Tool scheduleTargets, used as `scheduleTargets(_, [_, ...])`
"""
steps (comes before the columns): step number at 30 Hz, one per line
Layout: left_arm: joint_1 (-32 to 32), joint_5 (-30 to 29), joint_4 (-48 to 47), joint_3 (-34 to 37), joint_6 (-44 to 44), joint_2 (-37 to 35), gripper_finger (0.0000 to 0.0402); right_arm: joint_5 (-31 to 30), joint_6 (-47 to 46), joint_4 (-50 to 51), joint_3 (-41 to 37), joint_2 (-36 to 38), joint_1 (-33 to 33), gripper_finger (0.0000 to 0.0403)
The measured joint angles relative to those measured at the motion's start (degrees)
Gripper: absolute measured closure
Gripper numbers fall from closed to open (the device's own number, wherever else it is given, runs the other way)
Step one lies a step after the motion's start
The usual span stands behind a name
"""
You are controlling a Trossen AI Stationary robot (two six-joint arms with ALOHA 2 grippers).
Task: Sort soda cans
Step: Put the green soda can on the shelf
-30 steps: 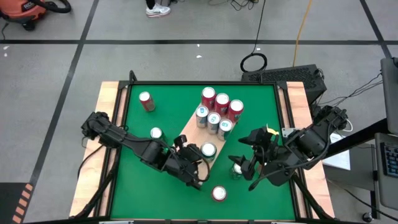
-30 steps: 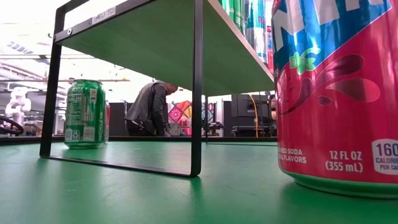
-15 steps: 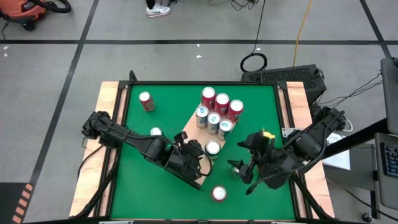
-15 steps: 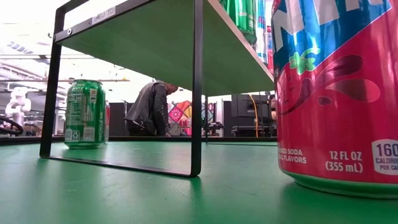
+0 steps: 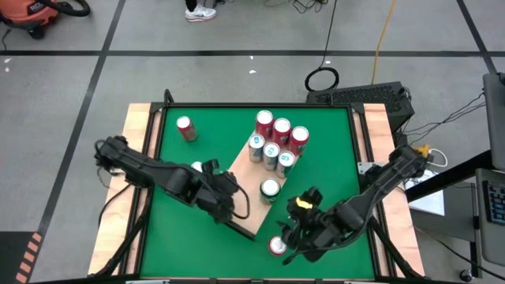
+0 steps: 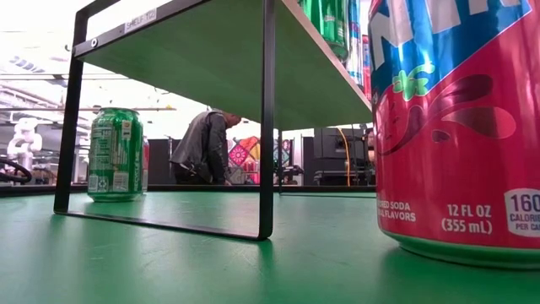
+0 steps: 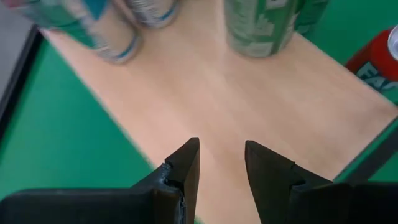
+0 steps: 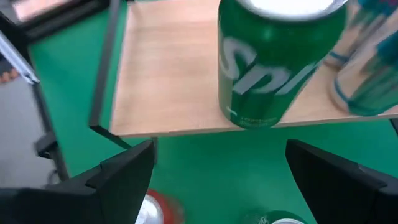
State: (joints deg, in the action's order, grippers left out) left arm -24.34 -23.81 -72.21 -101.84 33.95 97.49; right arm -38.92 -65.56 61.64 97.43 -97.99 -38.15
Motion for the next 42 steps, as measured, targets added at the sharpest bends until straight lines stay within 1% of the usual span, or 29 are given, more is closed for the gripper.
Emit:
scheduleTargets(5, [0.46,-0.53,-2.39,0.00,0.07,-4.78,0.0279,-0.18,1.14,-0.32,-0.82,-1.62,1.54,0.0053])
scheduleTargets(7, [0.49,-1.68,-2.40,0.00,0.33,-6.39,0.0279,-0.23,2.28,-0.58,-0.82,-2.18,2.48,0.0066])
scheduleTargets(11, [0.63,-4.71,-2.53,0.00,1.62,-8.32,0.0279,0.42,4.26,-0.80,-0.82,-2.25,4.30,0.0121])
scheduleTargets(16, [0.63,-5.54,-2.57,0.00,1.68,-8.93,0.0279,2.05,5.40,-0.78,-0.82,-2.28,6.08,0.0193])
scheduleTargets(19, [0.63,-5.60,-2.96,0.00,1.68,-8.91,0.0279,3.50,5.34,-0.66,-0.82,-2.24,6.92,0.0225])
scheduleTargets(22, [0.63,-5.86,-3.63,0.00,1.66,-8.91,0.0279,4.68,5.22,-0.59,-0.82,-2.24,7.44,0.0248])
scheduleTargets(28, [0.63,-6.91,-3.86,0.00,1.20,-8.89,0.0279,4.64,5.14,-0.63,-0.82,-2.24,7.72,0.0269])
scheduleTargets(42, [0.63,-8.20,-3.86,0.00,1.16,-8.85,0.0279,5.27,6.40,-3.45,-0.82,-2.24,7.80,0.0289])
